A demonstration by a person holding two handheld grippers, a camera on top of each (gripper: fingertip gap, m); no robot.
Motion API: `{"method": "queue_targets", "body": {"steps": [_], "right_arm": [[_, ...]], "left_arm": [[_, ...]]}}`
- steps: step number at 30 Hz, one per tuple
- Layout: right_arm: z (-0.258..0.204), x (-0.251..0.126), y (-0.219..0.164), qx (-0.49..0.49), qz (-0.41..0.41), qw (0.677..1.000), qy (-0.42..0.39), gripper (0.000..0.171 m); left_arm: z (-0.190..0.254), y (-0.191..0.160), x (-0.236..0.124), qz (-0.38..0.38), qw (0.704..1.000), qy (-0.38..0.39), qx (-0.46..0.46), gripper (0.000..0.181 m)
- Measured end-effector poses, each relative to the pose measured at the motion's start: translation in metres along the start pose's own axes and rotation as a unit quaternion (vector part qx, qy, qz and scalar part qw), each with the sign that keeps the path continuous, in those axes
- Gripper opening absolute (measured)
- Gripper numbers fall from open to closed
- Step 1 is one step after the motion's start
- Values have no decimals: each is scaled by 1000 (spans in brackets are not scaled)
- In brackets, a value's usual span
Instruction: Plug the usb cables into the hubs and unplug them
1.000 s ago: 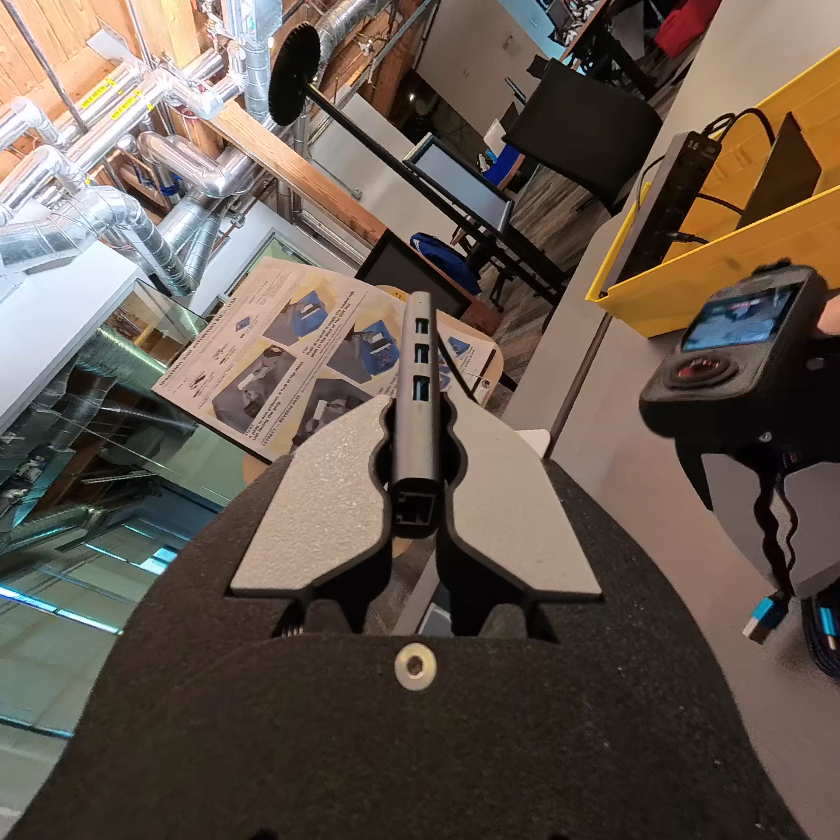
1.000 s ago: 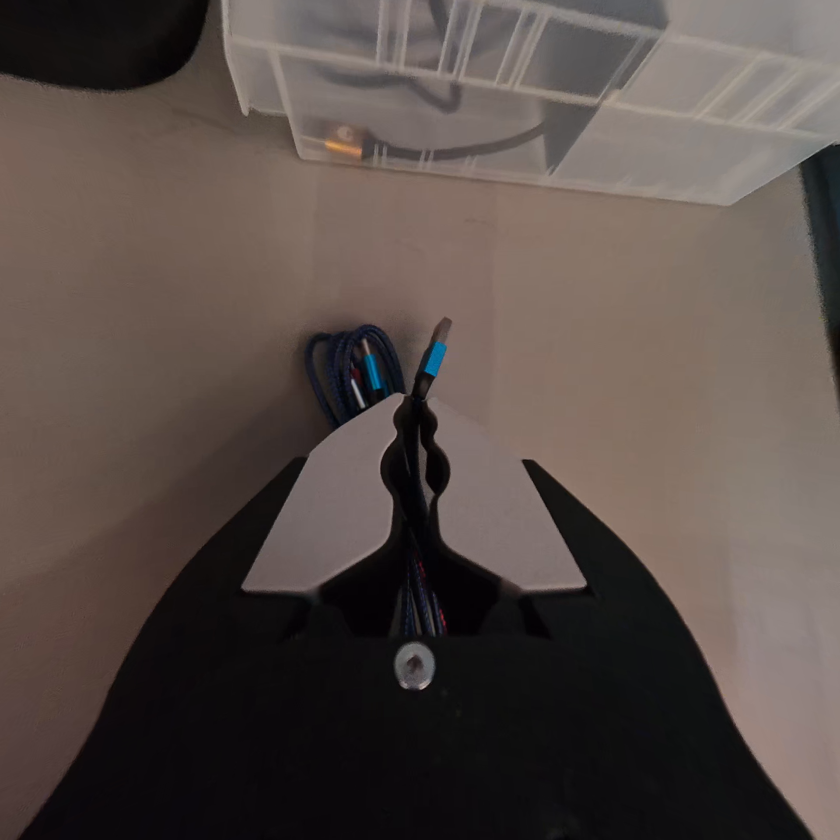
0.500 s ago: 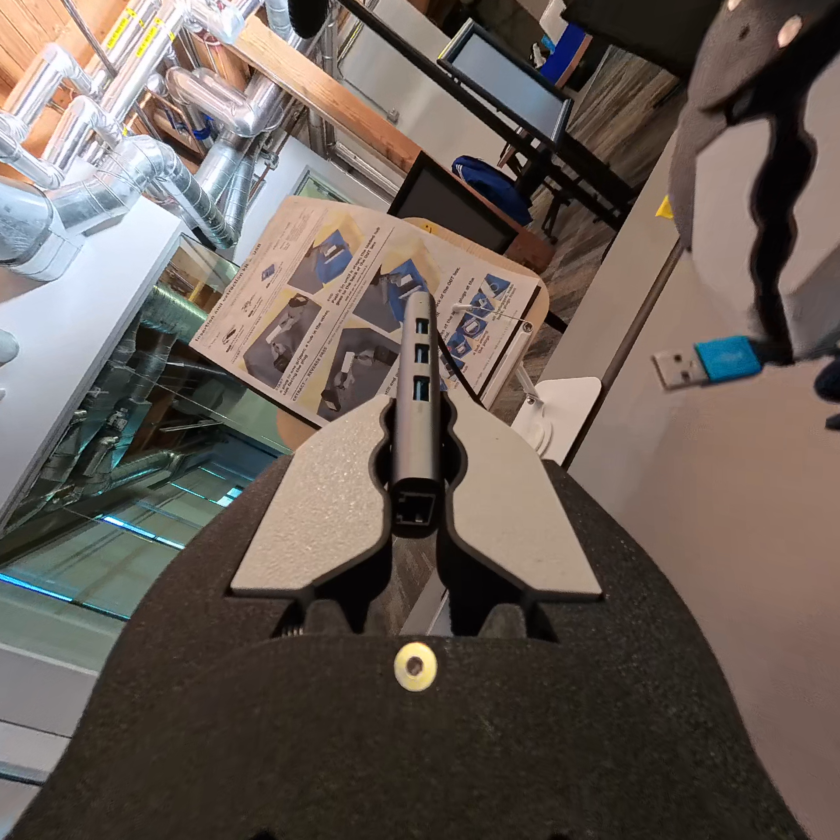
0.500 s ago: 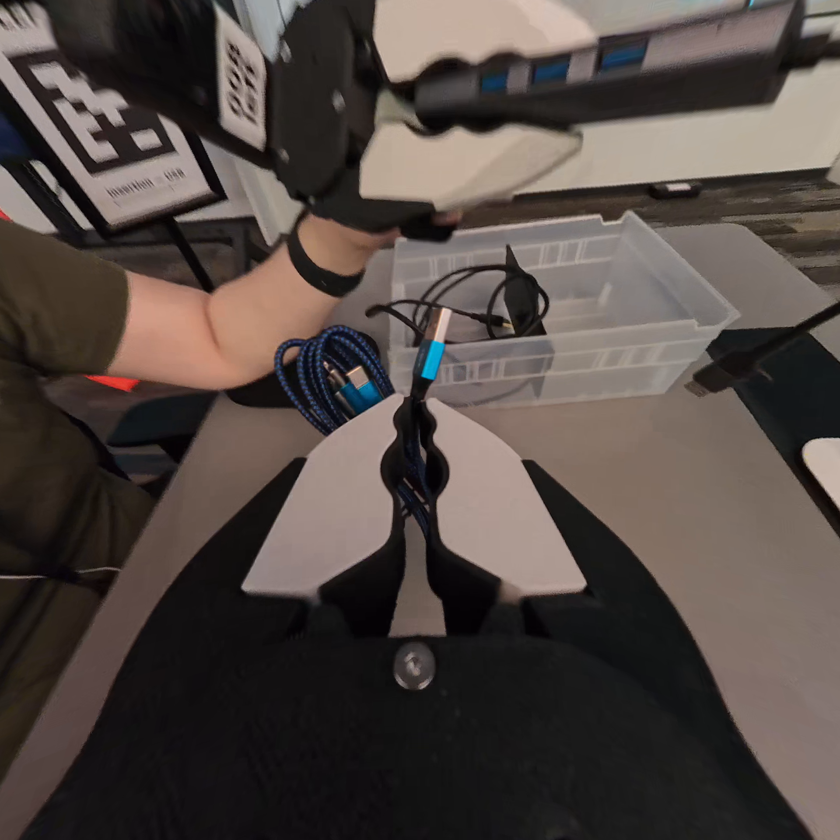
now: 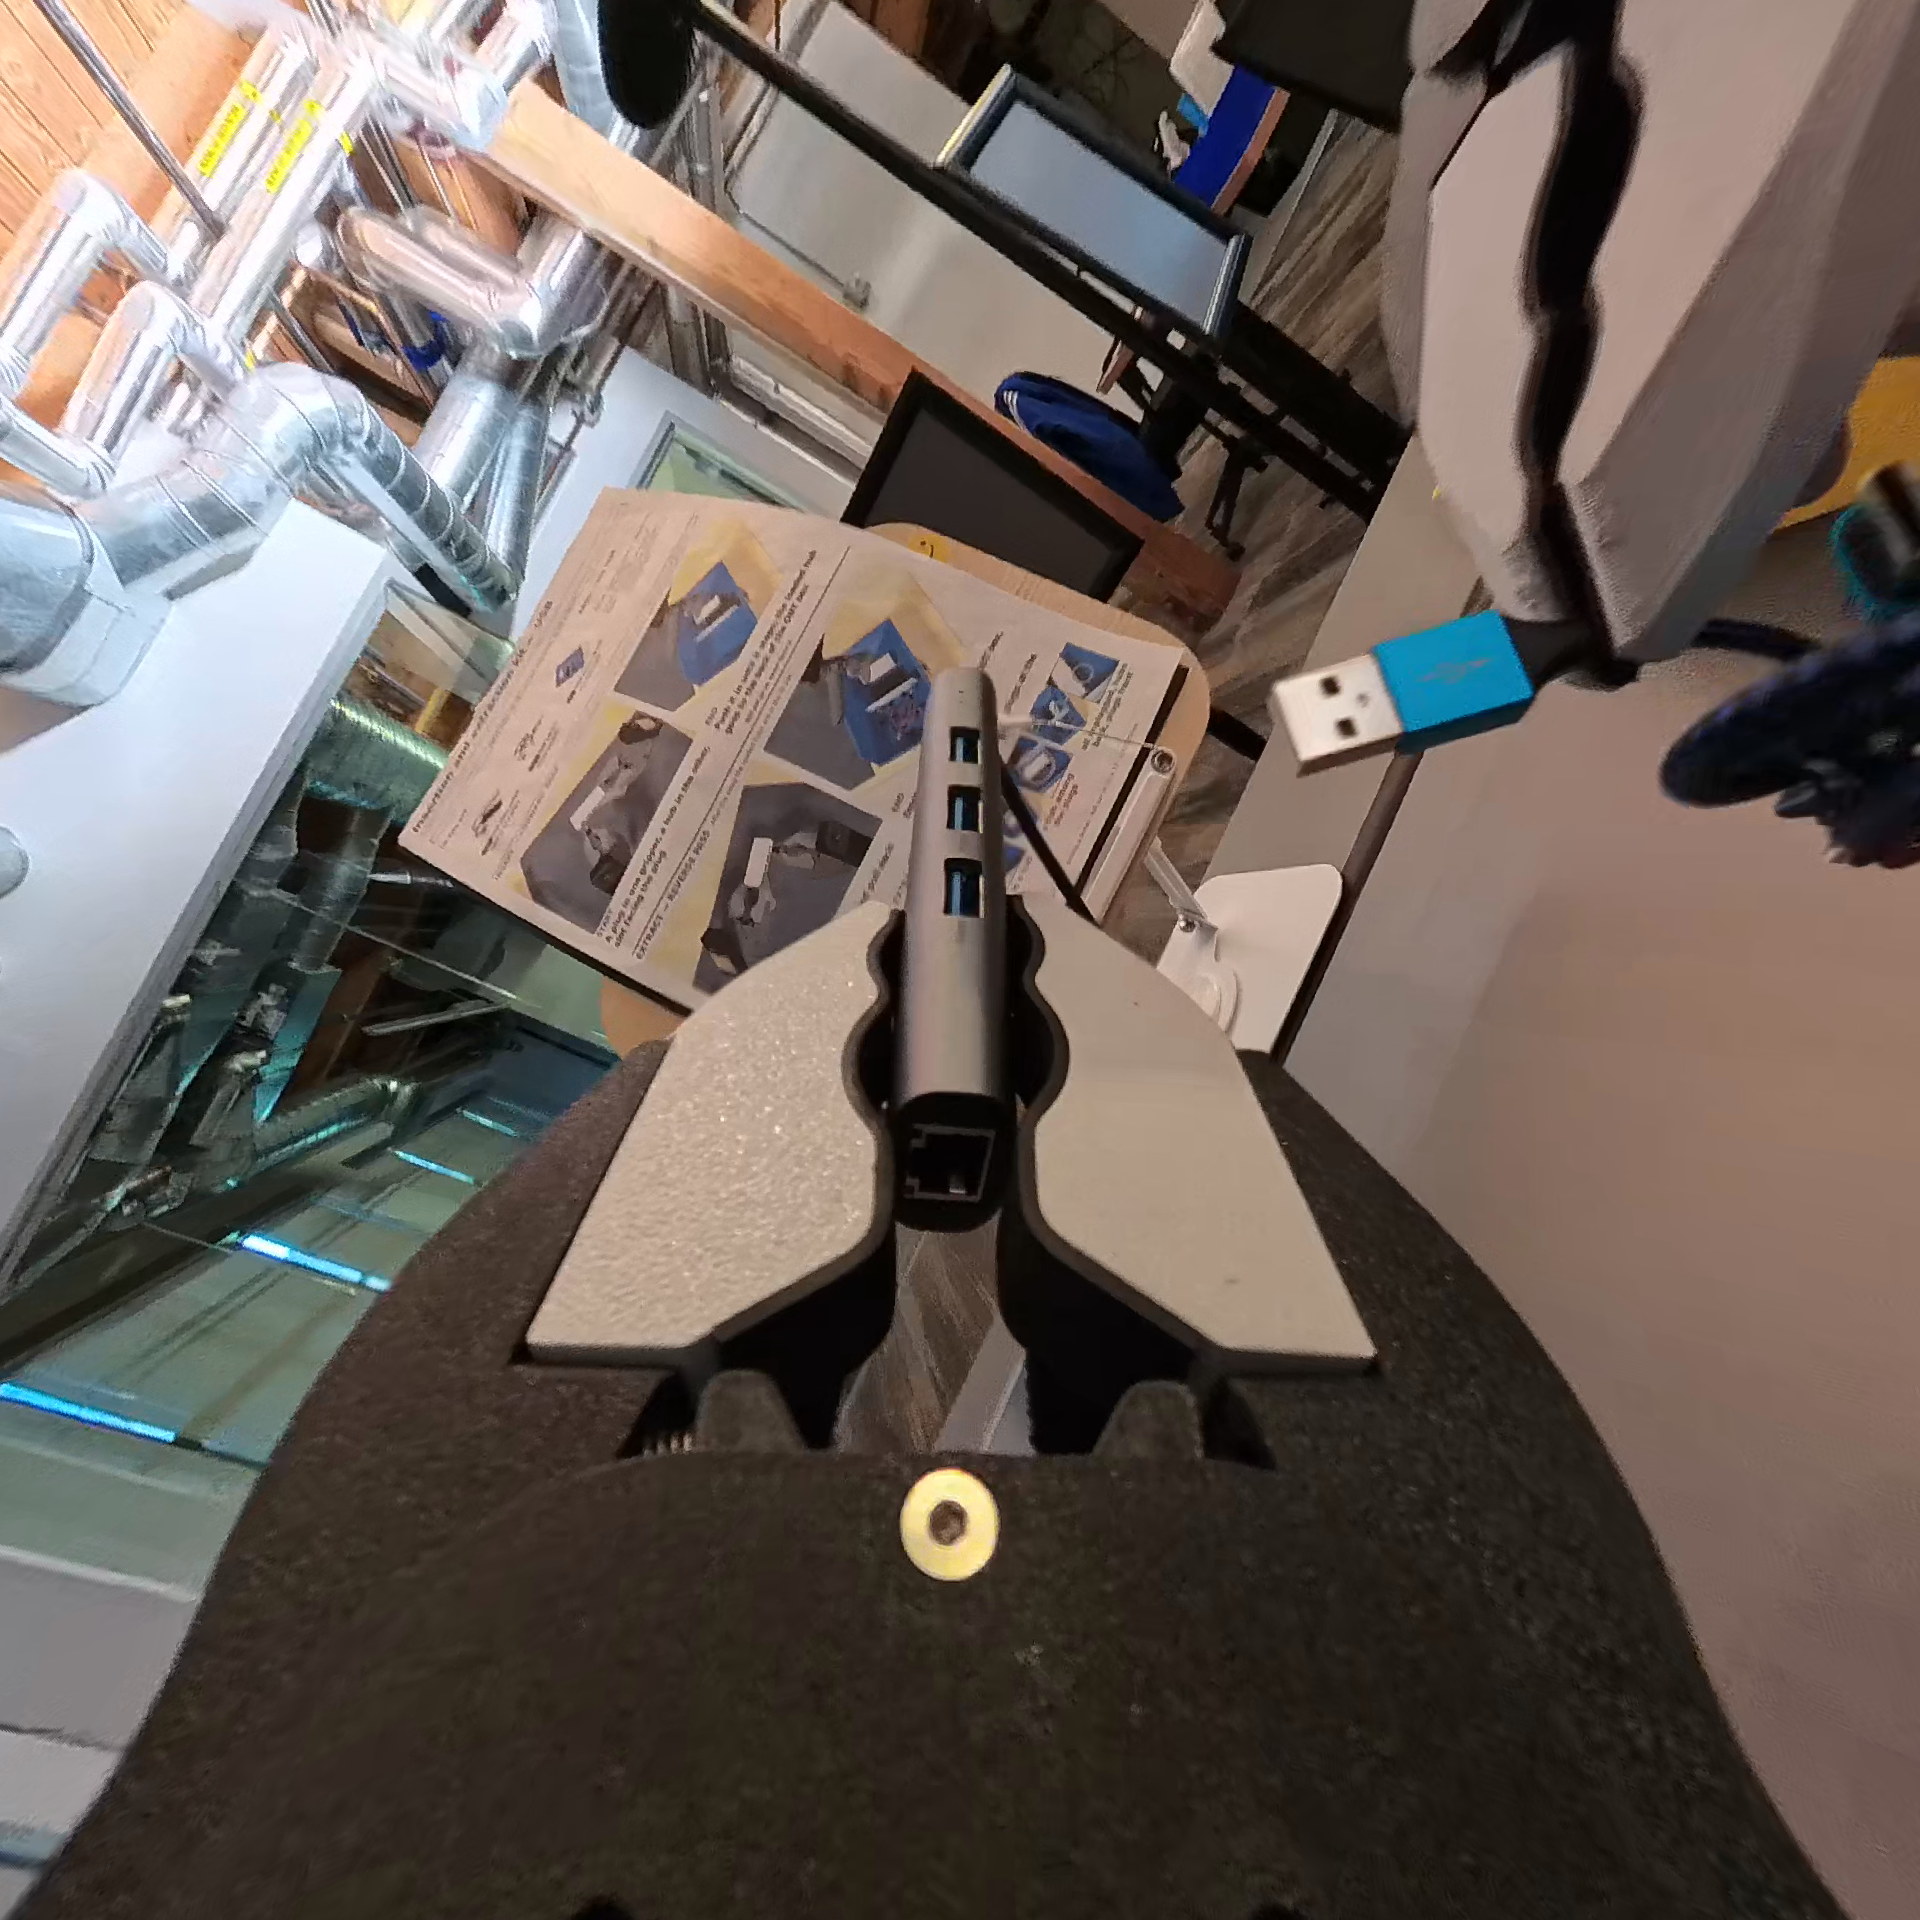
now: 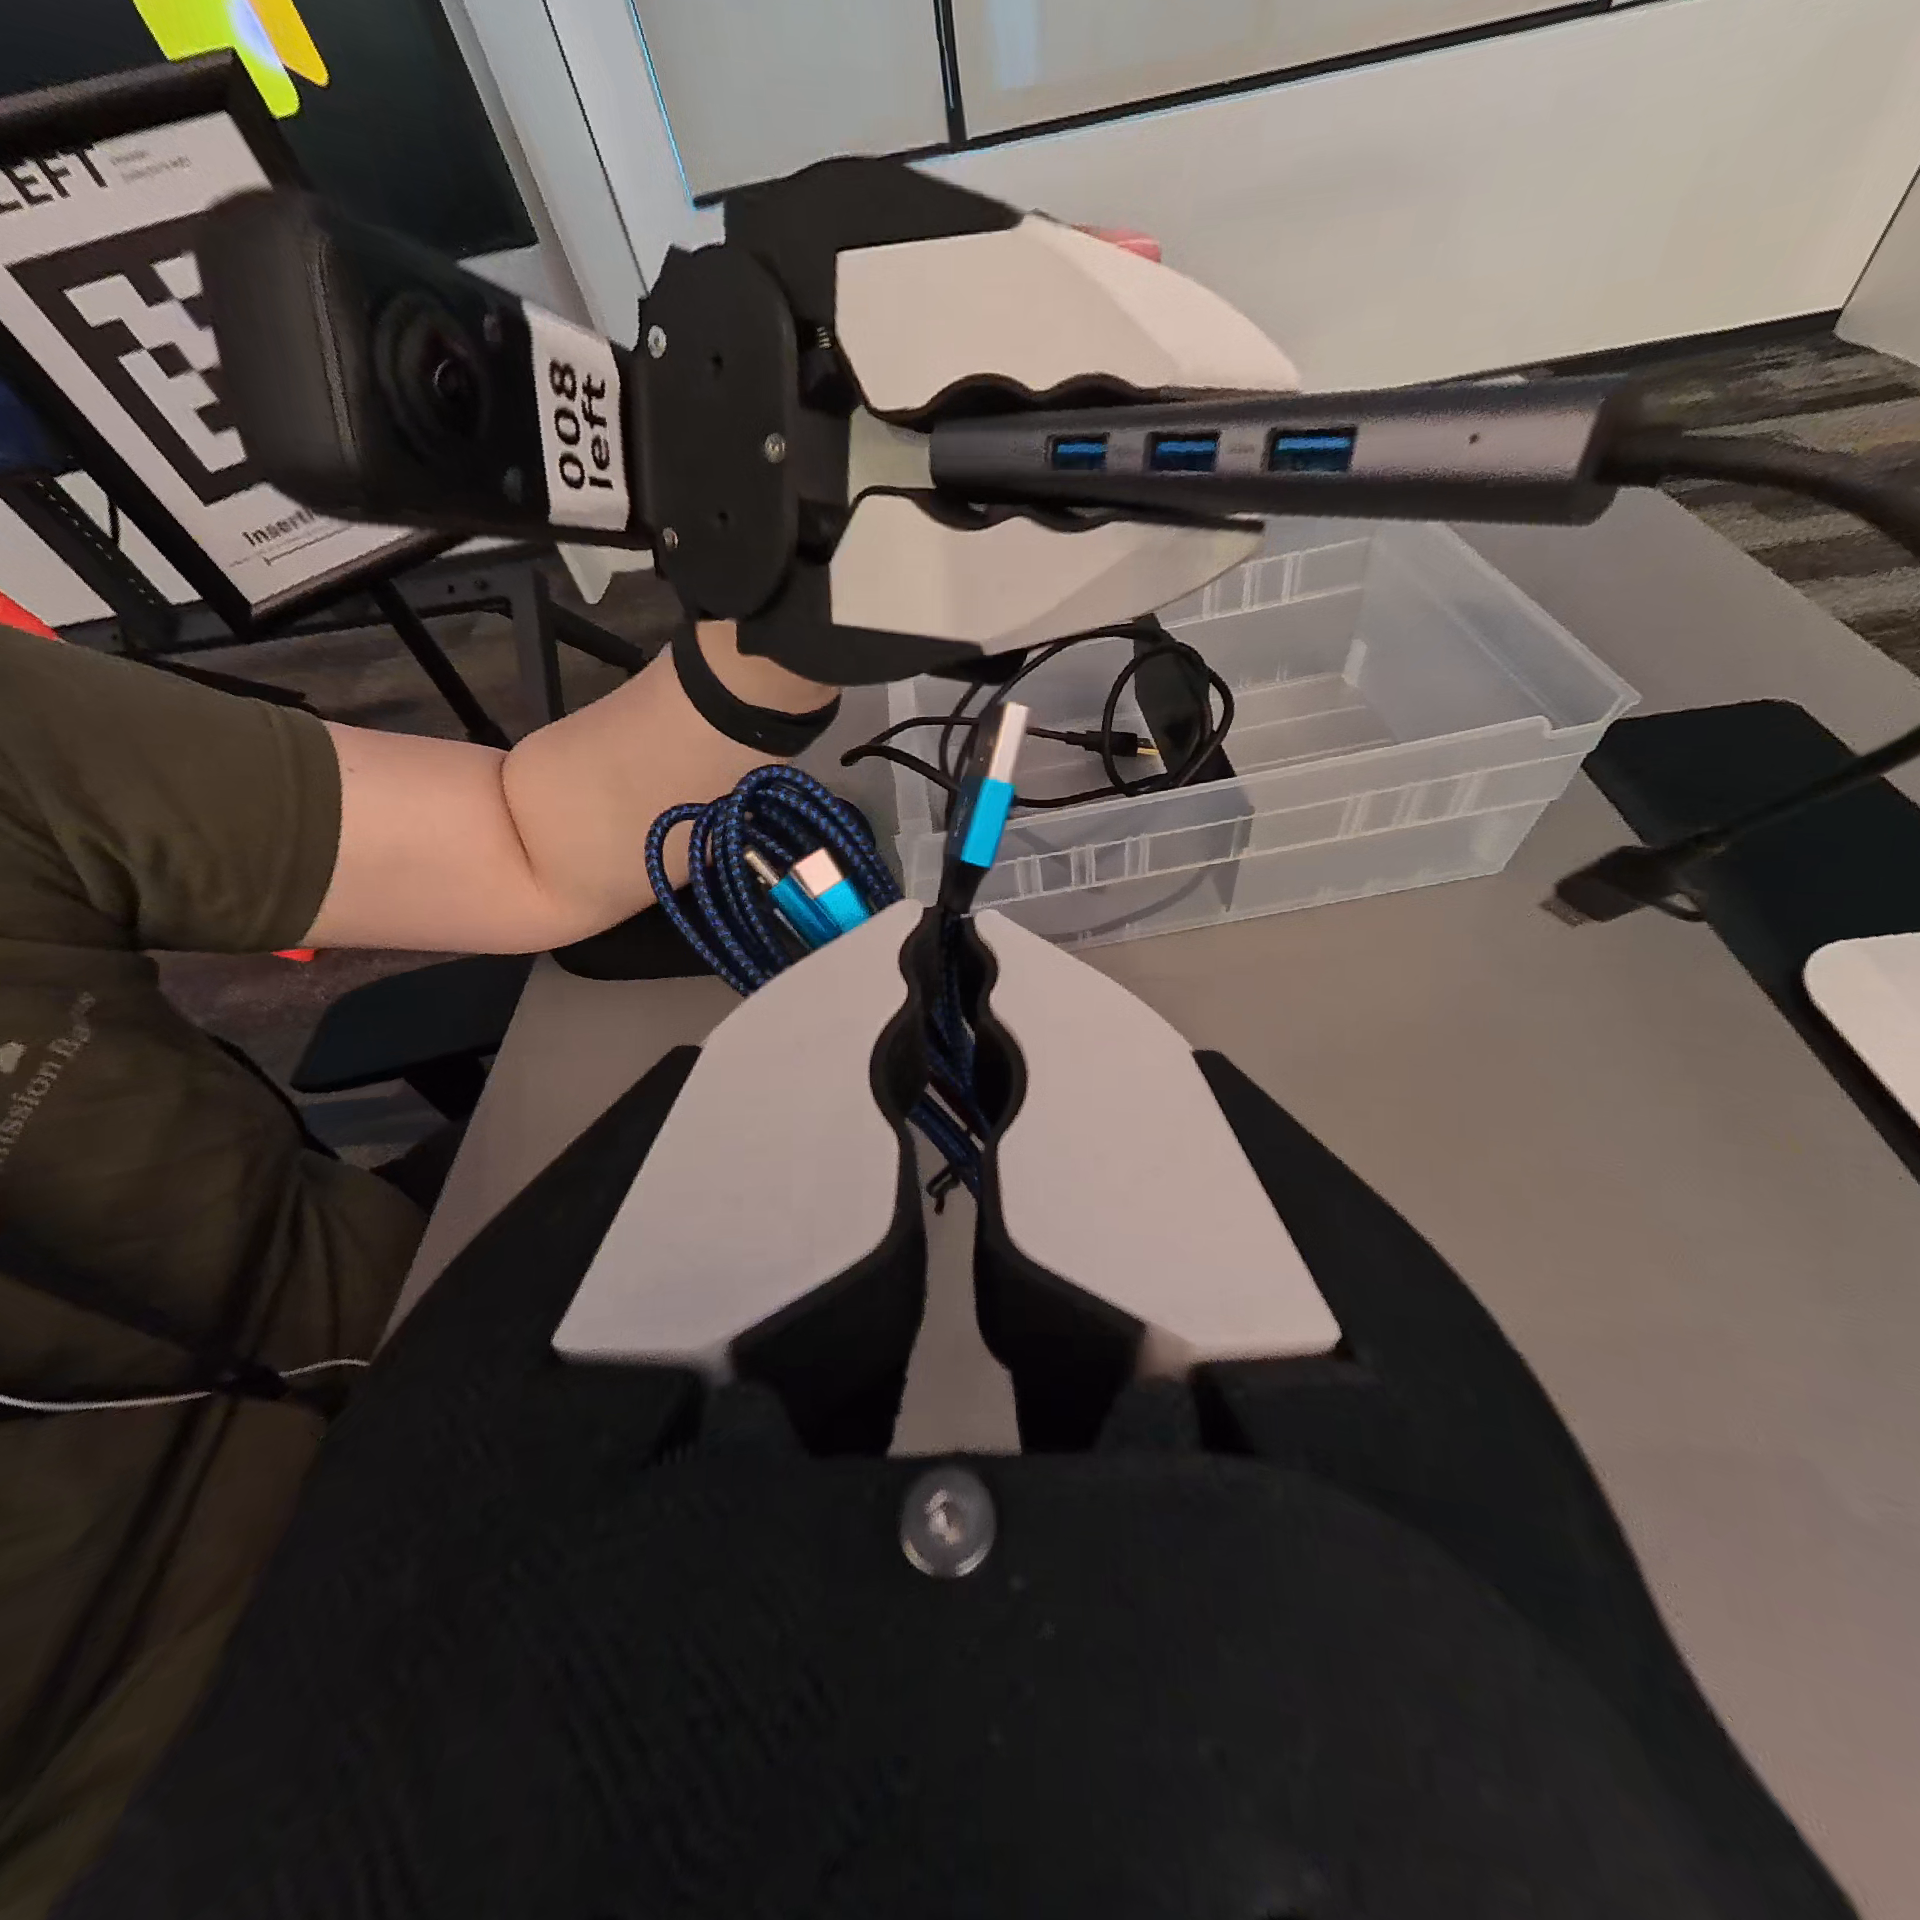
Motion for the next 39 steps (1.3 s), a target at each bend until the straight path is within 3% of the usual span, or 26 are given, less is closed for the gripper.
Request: {"method": "queue_targets", "body": {"steps": [6, 12, 23, 39], "right_arm": [[1, -4, 3, 83, 41, 993, 72, 3], [3, -8, 3, 139, 56, 982, 112, 2], [13, -11, -2, 209, 67, 967, 127, 3], [24, -7, -11, 248, 60, 954, 159, 3]], "left_arm": [[2, 7, -6, 49, 999, 19, 10, 17], [5, 9, -6, 49, 998, 26, 25, 17], [22, 12, 3, 25, 996, 15, 89, 17], [32, 13, 7, 23, 994, 5, 108, 17]]}}
Point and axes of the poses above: each gripper's, where its closed fingertips meet, x out along the fingers, y out of its top, z = x × y across the jaws, the point moved 10 cm from there along -x, back along the fingers, and after that the axes turned 8 degrees about -z, right-handed, at the moved point
